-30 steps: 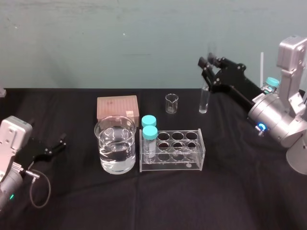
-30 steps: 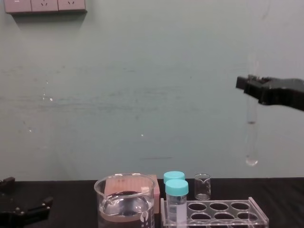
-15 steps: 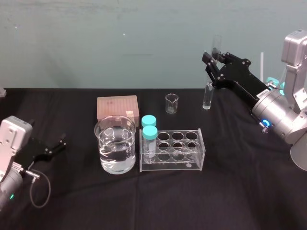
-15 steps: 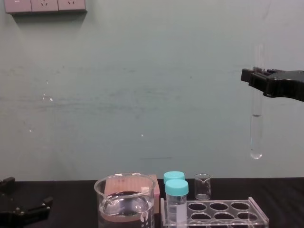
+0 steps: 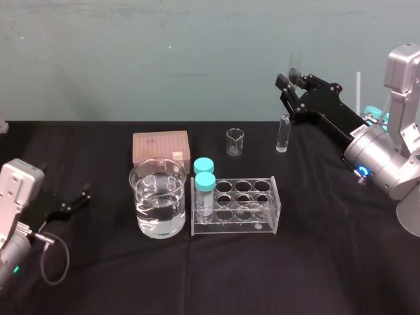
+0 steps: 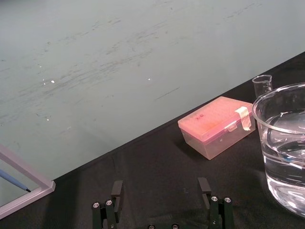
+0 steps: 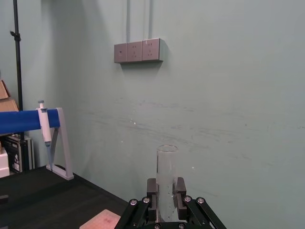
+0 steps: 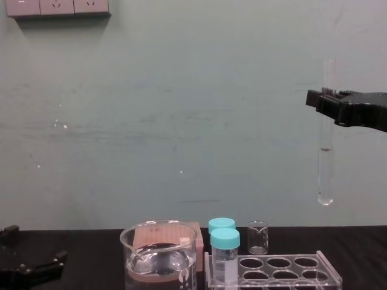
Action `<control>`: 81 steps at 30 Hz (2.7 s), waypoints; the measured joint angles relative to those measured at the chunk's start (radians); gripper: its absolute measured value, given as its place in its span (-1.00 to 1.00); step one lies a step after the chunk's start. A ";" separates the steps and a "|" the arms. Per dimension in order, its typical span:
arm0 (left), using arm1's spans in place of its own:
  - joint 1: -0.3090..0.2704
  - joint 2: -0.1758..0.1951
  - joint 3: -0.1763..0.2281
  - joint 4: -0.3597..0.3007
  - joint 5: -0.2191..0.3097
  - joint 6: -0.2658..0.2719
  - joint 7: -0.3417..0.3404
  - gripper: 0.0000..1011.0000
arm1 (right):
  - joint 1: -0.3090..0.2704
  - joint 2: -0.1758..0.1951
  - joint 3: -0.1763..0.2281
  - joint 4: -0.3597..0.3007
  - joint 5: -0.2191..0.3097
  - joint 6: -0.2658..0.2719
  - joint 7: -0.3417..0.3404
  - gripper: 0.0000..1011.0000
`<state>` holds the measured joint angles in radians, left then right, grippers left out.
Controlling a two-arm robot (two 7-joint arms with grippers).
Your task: Hold the test tube with one hand and immerse one end into the beaker, then return it to the test tube rack.
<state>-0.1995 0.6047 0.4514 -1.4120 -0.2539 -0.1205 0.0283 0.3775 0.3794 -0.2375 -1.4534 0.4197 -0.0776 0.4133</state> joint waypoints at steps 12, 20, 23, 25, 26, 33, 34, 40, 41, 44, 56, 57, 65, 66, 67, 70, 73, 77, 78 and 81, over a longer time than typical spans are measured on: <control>0.000 0.000 0.000 0.000 0.000 0.000 0.000 0.98 | -0.005 0.000 0.000 0.000 0.003 0.002 0.000 -0.55; 0.000 0.000 0.000 0.000 0.000 0.000 0.000 0.98 | -0.007 0.002 0.000 -0.002 0.004 0.005 0.000 -0.55; 0.000 0.000 0.000 0.000 0.000 0.000 0.000 0.98 | -0.007 0.002 -0.001 -0.002 0.004 0.005 0.001 -0.55; 0.000 0.000 0.000 0.000 0.000 0.000 0.000 0.98 | -0.008 0.002 -0.001 -0.002 0.005 0.005 0.001 -0.55; 0.000 0.000 0.000 0.000 0.000 0.000 0.000 0.98 | -0.008 0.002 -0.001 -0.002 0.005 0.005 0.001 -0.55; 0.000 0.000 0.000 0.000 0.000 0.000 0.000 0.98 | -0.005 0.003 -0.003 0.001 0.005 0.005 0.003 -0.55; 0.000 0.000 0.000 0.000 0.000 0.000 0.000 0.98 | -0.004 0.002 -0.004 0.002 0.005 0.005 0.003 -0.55; 0.000 0.000 0.000 0.000 0.000 0.000 0.000 0.98 | 0.028 -0.011 -0.030 0.018 0.005 -0.002 0.029 -0.55; 0.000 0.000 0.000 0.000 0.000 0.000 0.000 0.98 | 0.040 -0.017 -0.041 0.023 0.005 -0.008 0.042 -0.55; 0.000 0.000 0.000 0.000 0.000 0.000 0.000 0.98 | 0.071 -0.033 -0.070 0.039 0.008 -0.023 0.076 -0.55; 0.000 0.000 0.000 0.000 0.000 0.000 0.000 0.98 | 0.180 -0.110 -0.198 0.122 0.054 -0.071 0.224 -0.55; 0.000 0.000 0.000 0.000 0.000 0.000 0.000 0.98 | 0.185 -0.115 -0.205 0.129 0.058 -0.073 0.233 -0.55; 0.000 0.000 0.000 0.000 0.000 0.000 0.000 0.98 | 0.223 -0.151 -0.266 0.189 0.090 -0.086 0.295 -0.55; 0.000 0.000 0.000 0.000 0.000 0.000 0.000 0.98 | 0.229 -0.156 -0.275 0.205 0.091 -0.089 0.299 -0.55; 0.000 0.000 0.000 0.000 0.000 0.000 0.000 0.98 | 0.232 -0.158 -0.280 0.211 0.092 -0.091 0.301 -0.55; 0.000 0.000 0.000 0.000 0.000 0.000 0.000 0.98 | 0.244 -0.167 -0.296 0.244 0.093 -0.097 0.307 -0.55; 0.000 0.000 0.000 0.000 0.000 0.000 0.000 0.98 | 0.256 -0.177 -0.308 0.278 0.096 -0.105 0.311 -0.55; 0.000 0.000 0.000 0.000 0.000 0.000 0.000 0.98 | 0.268 -0.191 -0.318 0.313 0.098 -0.116 0.317 -0.55; 0.000 0.000 0.000 0.000 0.000 0.000 0.000 0.98 | 0.270 -0.193 -0.319 0.319 0.099 -0.117 0.317 -0.55; 0.000 0.000 0.000 0.000 0.000 0.000 0.000 0.98 | 0.278 -0.203 -0.327 0.346 0.098 -0.122 0.318 -0.55</control>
<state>-0.1996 0.6047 0.4514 -1.4120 -0.2539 -0.1205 0.0283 0.6553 0.1768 -0.5647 -1.1075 0.5178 -0.1993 0.7316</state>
